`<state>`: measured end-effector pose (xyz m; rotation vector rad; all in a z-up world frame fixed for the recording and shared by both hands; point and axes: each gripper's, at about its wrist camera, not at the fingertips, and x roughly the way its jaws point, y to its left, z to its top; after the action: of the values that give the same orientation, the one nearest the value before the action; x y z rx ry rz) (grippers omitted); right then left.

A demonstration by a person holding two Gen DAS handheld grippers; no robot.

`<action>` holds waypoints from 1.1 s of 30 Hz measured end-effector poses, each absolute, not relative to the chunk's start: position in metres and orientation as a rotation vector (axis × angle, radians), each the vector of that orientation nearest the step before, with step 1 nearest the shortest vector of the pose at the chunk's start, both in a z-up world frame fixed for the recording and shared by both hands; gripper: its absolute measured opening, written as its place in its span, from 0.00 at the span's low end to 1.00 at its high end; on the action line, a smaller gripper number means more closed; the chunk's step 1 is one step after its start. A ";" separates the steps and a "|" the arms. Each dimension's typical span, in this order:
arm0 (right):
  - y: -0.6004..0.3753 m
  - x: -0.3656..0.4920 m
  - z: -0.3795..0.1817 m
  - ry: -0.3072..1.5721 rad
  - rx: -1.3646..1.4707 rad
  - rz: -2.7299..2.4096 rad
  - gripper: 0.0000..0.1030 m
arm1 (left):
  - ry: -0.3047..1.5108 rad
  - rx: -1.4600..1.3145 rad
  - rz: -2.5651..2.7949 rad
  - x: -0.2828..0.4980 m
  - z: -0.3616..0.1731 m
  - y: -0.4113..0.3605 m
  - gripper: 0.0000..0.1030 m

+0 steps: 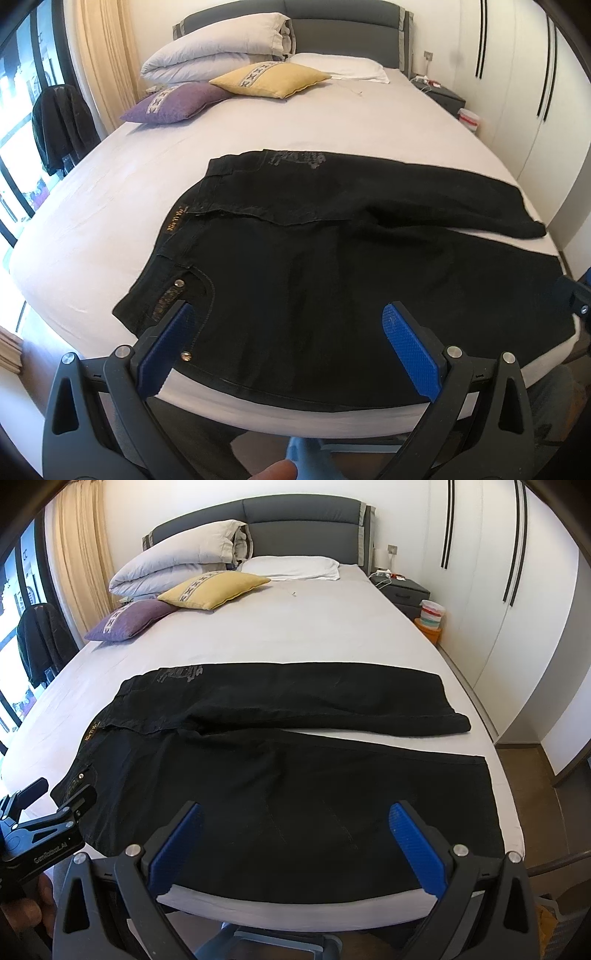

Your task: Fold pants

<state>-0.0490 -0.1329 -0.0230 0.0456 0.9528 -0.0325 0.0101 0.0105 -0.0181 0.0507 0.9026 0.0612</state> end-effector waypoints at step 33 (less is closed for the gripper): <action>-0.224 0.169 -0.054 0.965 -0.073 0.654 1.00 | 1.010 0.601 -0.561 0.365 -0.073 0.056 1.00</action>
<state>0.1690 -0.2239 -0.0543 -0.0726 0.9652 0.6537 0.3649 0.0557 -0.0728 0.6007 1.0101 -0.5613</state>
